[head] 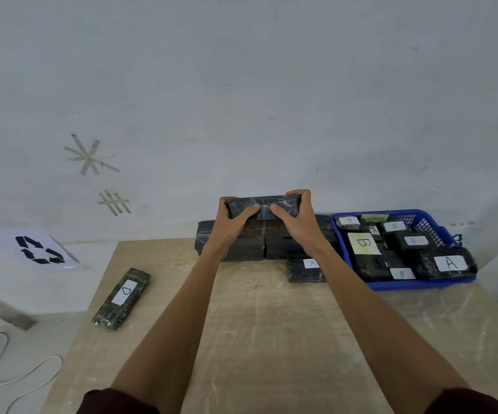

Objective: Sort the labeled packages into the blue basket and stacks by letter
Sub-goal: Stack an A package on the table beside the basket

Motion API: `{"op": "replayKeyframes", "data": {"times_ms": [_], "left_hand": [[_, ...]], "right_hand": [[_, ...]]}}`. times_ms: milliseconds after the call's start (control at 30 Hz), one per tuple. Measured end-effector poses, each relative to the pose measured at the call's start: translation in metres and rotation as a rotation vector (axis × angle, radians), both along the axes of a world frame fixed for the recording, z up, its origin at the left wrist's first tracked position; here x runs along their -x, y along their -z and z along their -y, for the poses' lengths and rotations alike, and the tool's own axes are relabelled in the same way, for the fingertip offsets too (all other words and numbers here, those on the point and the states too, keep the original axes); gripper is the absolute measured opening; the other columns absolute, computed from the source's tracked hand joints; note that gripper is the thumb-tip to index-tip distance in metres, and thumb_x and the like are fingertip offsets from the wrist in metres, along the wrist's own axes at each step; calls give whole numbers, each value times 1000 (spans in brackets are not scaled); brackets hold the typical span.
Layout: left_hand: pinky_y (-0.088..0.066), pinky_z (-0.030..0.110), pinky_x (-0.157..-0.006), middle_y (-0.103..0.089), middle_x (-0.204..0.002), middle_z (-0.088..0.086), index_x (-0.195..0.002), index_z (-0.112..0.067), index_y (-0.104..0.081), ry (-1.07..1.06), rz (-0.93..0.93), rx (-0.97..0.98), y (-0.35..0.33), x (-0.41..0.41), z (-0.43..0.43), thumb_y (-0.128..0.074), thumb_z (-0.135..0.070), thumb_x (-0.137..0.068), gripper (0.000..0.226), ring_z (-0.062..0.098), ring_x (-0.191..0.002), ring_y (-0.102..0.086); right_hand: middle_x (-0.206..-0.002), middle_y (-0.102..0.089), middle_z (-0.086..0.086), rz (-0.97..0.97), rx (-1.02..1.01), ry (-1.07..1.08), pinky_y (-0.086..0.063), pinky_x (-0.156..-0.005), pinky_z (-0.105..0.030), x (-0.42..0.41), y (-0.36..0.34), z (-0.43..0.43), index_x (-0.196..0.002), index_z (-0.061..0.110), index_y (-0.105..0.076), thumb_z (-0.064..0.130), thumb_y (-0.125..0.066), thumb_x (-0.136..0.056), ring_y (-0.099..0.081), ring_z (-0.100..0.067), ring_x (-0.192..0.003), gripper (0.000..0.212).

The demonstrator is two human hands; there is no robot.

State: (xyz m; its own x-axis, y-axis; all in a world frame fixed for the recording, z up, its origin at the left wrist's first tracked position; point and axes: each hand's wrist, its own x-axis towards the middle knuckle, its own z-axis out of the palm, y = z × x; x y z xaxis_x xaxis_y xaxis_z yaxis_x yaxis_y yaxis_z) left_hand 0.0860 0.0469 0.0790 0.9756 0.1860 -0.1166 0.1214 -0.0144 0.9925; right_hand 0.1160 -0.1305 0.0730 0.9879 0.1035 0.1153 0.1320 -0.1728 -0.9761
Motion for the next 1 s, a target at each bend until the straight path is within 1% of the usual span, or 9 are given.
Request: {"op": "replayKeyframes", "data": {"times_ms": [167, 333, 400, 467, 600, 667, 767, 867, 1000], "left_hand": [[-56, 51, -96, -61, -126, 5, -116, -31, -47, 22, 23, 12, 4, 1, -1, -84, -60, -65, 69, 22, -117, -63], [-57, 52, -94, -61, -123, 6, -123, -22, -46, 28, 41, -11, 5, 0, -1, -82, -43, -81, 59, 23, -114, -64], [-58, 51, -93, -61, -122, 6, -123, -22, -45, 29, 31, -11, 5, -1, -1, -80, -40, -84, 56, 23, -112, -65], [-58, 52, -93, -60, -124, 6, -123, -24, -45, 39, 35, -4, 5, -2, -1, -81, -43, -82, 58, 24, -113, -65], [-58, 54, -91, -58, -126, 9, -123, -26, -46, 49, 56, -31, 3, -3, -5, -82, -47, -79, 61, 27, -114, -65], [-59, 53, -88, -57, -127, 10, -122, -28, -46, 68, 56, -81, 1, -4, -6, -81, -56, -73, 67, 28, -110, -67], [-61, 49, -86, -58, -126, 12, -124, -24, -45, 82, 74, -141, 0, -6, -7, -80, -50, -81, 61, 25, -104, -69], [-60, 42, -88, -60, -123, 5, -124, -25, -47, 53, 94, -177, -1, -8, -6, -78, -49, -83, 57, 19, -104, -68], [-57, 45, -95, -65, -118, -4, -120, -30, -50, 7, 65, -201, -3, -9, -4, -79, -72, -63, 76, 19, -108, -66]], "right_hand": [[-127, -49, 1, -17, -14, 12, -49, -102, -50, 0, -6, -3, -107, 40, -43, 57, -73, -73, -52, -23, -122, 49], [-127, -47, -2, -12, -29, 15, -49, -102, -48, 1, 5, -1, -112, 32, -42, 36, -76, -87, -50, -25, -123, 43], [-127, -48, -1, -11, -32, 11, -48, -103, -50, 1, 5, -1, -109, 41, -42, 41, -77, -84, -50, -23, -123, 43], [-126, -49, 0, -11, -34, 21, -49, -102, -53, -1, 2, -1, -103, 48, -42, 52, -75, -75, -52, -23, -121, 43], [-126, -48, 0, -18, -37, 20, -49, -101, -54, -2, 2, -3, -104, 48, -42, 55, -74, -74, -52, -24, -121, 45], [-126, -48, 0, -6, -41, 17, -47, -103, -53, 0, 5, -3, -110, 42, -42, 46, -76, -81, -51, -23, -121, 45], [-125, -46, 0, -3, -43, 44, -43, -107, -49, 1, 11, -3, -117, 25, -42, 32, -75, -90, -47, -19, -120, 43], [-125, -49, 1, 9, -52, 23, -47, -103, -53, 2, 12, -2, -114, 37, -41, 50, -74, -83, -53, -21, -119, 48], [-135, -36, -1, 104, 77, -24, -37, -110, -38, 6, 15, 5, -131, 38, -41, 49, -76, -85, -38, -18, -130, 59]]}}
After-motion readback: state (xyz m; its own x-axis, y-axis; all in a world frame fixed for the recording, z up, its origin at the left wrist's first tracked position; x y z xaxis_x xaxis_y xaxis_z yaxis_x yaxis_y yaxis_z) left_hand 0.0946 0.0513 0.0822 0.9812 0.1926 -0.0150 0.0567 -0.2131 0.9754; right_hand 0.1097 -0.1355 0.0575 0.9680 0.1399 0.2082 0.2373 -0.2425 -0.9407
